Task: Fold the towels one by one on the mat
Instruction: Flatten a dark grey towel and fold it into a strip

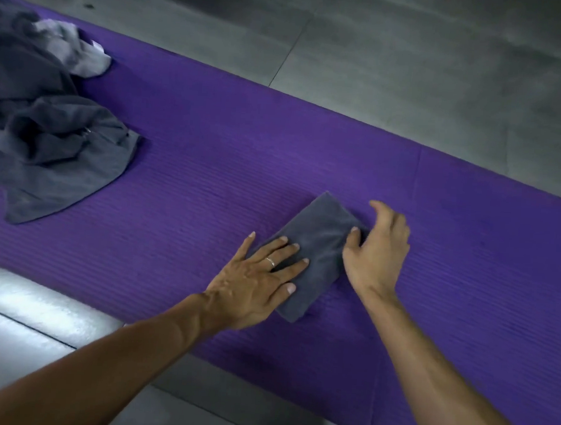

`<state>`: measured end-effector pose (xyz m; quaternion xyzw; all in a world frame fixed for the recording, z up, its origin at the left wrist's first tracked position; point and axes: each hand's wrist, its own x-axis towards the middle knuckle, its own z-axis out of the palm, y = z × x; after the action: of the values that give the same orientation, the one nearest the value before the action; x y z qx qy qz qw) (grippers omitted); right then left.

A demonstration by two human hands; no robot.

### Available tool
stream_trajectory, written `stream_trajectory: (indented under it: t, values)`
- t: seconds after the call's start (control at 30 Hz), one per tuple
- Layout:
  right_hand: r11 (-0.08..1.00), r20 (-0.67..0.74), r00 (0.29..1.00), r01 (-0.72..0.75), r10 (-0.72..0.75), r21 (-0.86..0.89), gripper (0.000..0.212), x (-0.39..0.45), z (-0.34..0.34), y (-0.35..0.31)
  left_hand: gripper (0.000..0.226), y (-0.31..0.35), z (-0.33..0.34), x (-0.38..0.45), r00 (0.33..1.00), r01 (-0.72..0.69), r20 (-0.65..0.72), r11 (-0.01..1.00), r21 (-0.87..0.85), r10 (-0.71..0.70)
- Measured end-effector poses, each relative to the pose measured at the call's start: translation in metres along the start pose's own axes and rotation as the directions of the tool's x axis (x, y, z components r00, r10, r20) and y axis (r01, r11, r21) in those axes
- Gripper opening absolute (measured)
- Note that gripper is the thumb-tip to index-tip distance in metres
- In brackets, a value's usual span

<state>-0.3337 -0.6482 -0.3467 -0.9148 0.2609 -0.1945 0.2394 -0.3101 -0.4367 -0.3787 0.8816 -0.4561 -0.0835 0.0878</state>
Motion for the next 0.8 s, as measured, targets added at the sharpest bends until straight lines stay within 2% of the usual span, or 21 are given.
stream_trajectory:
  t: [0.03,0.07,0.1,0.13,0.17,0.2,0.27,0.33,0.37,0.4,0.43,0.5,0.53,0.57,0.7,0.8]
  values:
    - [0.972,0.066,0.97,0.237,-0.235,-0.013,0.038,0.001,0.001,-0.005,0.05,0.0,0.001,0.0,1.0,0.01,0.014,1.0,-0.022,-0.01]
    - [0.913,0.217,0.888,0.404,-0.405,0.051,0.036,0.003,0.006,-0.009,0.05,0.0,0.002,0.0,1.0,0.02,0.016,0.999,-0.037,-0.019]
    - [0.869,0.384,0.783,0.475,-0.489,0.139,0.039,0.004,0.011,-0.012,0.05,-0.001,0.004,-0.002,1.0,0.026,0.006,0.999,-0.042,-0.026]
    - [0.853,0.527,0.684,0.489,-0.505,0.182,0.044,0.005,0.015,-0.01,0.05,-0.002,0.006,-0.004,1.0,0.029,-0.008,0.999,-0.044,-0.029]
    - [0.834,0.613,0.613,0.532,-0.499,0.147,0.049,0.008,0.019,-0.003,0.051,-0.002,0.008,-0.006,0.999,0.032,-0.024,0.998,-0.052,-0.033]
    - [0.787,0.647,0.581,0.615,-0.495,0.049,0.054,0.015,0.02,0.01,0.051,-0.002,0.01,-0.008,0.998,0.037,-0.043,0.997,-0.065,-0.04]
    - [0.711,0.708,0.589,0.681,-0.391,-0.174,0.063,0.033,0.013,0.04,0.052,-0.001,0.012,-0.009,0.997,0.045,-0.053,0.996,-0.083,-0.05]
    - [0.692,0.711,0.651,0.642,-0.267,-0.328,0.065,0.051,-0.001,0.056,0.056,0.001,0.012,-0.008,0.997,0.052,-0.045,0.996,-0.077,-0.056]
    - [0.674,0.673,0.688,0.635,-0.271,-0.378,0.065,0.055,-0.007,0.052,0.057,0.001,0.012,-0.007,0.997,0.054,-0.048,0.996,-0.072,-0.057]
    - [0.651,0.634,0.703,0.651,-0.322,-0.391,0.063,0.054,-0.01,0.042,0.057,0.001,0.012,-0.006,0.997,0.053,-0.054,0.997,-0.062,-0.056]
    - [0.632,0.615,0.684,0.687,-0.393,-0.359,0.059,0.047,-0.01,0.029,0.057,0.001,0.012,-0.007,0.997,0.051,-0.063,0.997,-0.049,-0.054]
    - [0.602,0.624,0.554,0.782,-0.551,-0.162,0.052,0.026,-0.004,0.018,0.056,0.0,0.013,-0.007,0.995,0.042,-0.095,0.999,-0.028,-0.044]
    - [0.602,0.668,0.487,0.795,-0.562,-0.073,0.052,0.016,-0.002,0.02,0.056,0.0,0.015,-0.007,0.995,0.032,-0.098,0.999,-0.028,-0.034]
    - [0.615,0.719,0.456,0.787,-0.523,-0.052,0.054,0.01,-0.002,0.026,0.056,0.0,0.015,-0.008,0.995,0.025,-0.093,0.999,-0.034,-0.028]
    - [0.67,0.765,0.554,0.707,-0.327,-0.226,0.063,0.021,-0.009,0.044,0.056,-0.001,0.007,-0.004,0.99,-0.013,-0.139,1.0,0.004,0.014]
    - [0.685,0.768,0.573,0.682,-0.284,-0.255,0.056,0.02,-0.011,0.033,0.054,0.001,0.006,-0.011,0.945,-0.209,-0.227,0.968,0.142,0.237]
